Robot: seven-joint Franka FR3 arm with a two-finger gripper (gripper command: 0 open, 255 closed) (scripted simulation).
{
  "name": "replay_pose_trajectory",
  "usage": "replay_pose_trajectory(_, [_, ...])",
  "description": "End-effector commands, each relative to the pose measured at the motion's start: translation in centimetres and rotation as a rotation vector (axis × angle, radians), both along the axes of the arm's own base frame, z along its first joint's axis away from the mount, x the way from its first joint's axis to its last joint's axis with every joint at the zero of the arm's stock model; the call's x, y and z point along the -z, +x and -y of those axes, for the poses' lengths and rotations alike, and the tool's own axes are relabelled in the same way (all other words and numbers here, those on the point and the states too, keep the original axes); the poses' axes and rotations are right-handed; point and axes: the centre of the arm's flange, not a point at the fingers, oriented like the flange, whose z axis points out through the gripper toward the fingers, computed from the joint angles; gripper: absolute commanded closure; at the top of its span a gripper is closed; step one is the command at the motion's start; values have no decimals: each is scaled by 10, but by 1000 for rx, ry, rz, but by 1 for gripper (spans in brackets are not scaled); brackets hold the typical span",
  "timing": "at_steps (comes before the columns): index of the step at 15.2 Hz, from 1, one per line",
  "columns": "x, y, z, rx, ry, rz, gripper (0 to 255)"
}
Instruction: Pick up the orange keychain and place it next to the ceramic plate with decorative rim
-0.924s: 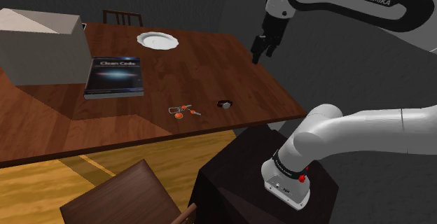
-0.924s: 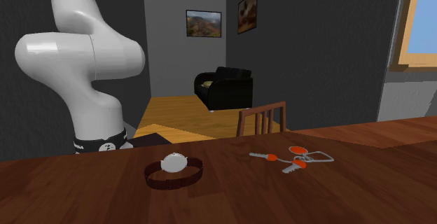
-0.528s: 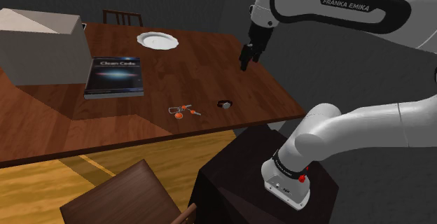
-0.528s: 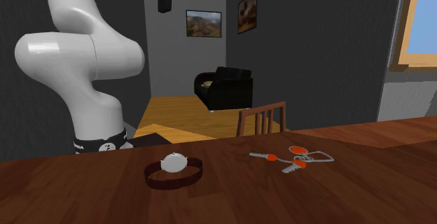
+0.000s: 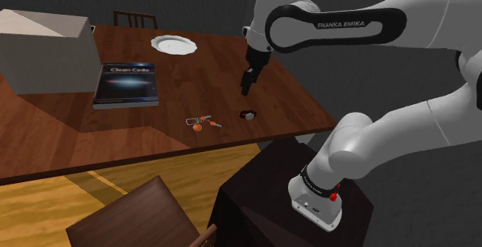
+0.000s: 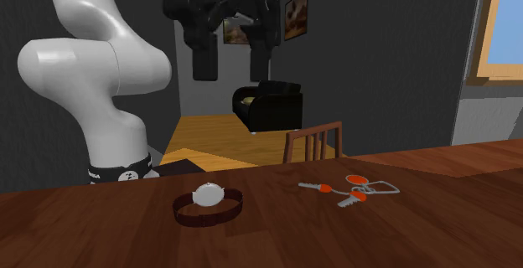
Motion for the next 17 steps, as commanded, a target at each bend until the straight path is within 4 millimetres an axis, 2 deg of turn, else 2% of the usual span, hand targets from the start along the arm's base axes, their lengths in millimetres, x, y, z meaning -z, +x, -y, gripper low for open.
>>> replay_pose_trajectory(1, [16,8,-17,-67,9,0,0])
replay_pose_trajectory(11, [103,32,-106,-392,49,-8,0])
replay_pose_trajectory(17, [130,33,-107,-394,49,-8,0])
